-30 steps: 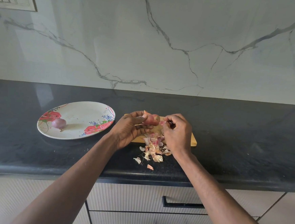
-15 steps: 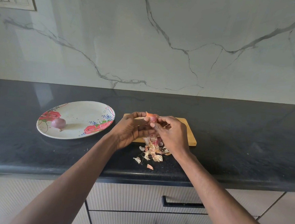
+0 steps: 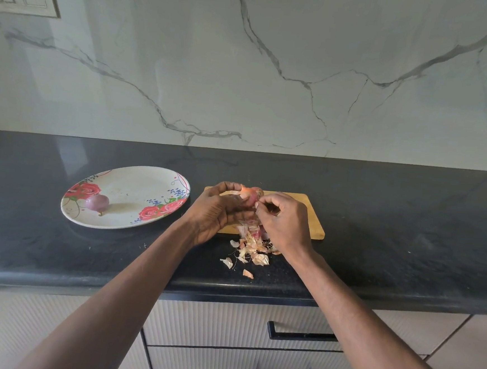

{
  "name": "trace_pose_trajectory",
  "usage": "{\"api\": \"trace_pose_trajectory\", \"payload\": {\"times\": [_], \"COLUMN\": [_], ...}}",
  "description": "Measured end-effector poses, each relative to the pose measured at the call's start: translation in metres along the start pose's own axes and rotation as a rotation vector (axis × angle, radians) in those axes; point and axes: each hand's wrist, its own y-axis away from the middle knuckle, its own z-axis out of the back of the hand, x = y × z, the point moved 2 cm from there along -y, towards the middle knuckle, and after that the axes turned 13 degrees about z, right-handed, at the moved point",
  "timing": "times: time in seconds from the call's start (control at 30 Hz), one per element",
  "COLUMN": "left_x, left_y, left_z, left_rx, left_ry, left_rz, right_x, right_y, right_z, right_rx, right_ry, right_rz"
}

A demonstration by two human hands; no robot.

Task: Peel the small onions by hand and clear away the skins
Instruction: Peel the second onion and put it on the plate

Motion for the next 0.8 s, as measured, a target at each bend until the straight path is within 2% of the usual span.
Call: {"api": "trace_pose_trajectory", "payload": {"times": [0.33, 0.5, 0.8], "left_x": [0.0011, 0.0009, -0.0009], "left_y": [-0.0009, 0.0, 0.0017], "left_z": [-0.0045, -0.0036, -0.0056], "left_rx": [0.002, -0.001, -0.013], "left_ry": [-0.021, -0.067, 0.035], "left_rz": [0.026, -0.013, 0.006], "right_x": [-0.0004, 0.0012, 0.0015], "right_y": [-0.0008, -0.0002, -0.002], "right_z": [0.0003, 0.0017, 0.0031], "right_rx": [-0.014, -0.013, -0.051], "right_ry": [-0.078, -0.109, -0.163], "right_rz": [-0.064, -0.103, -0.197]}}
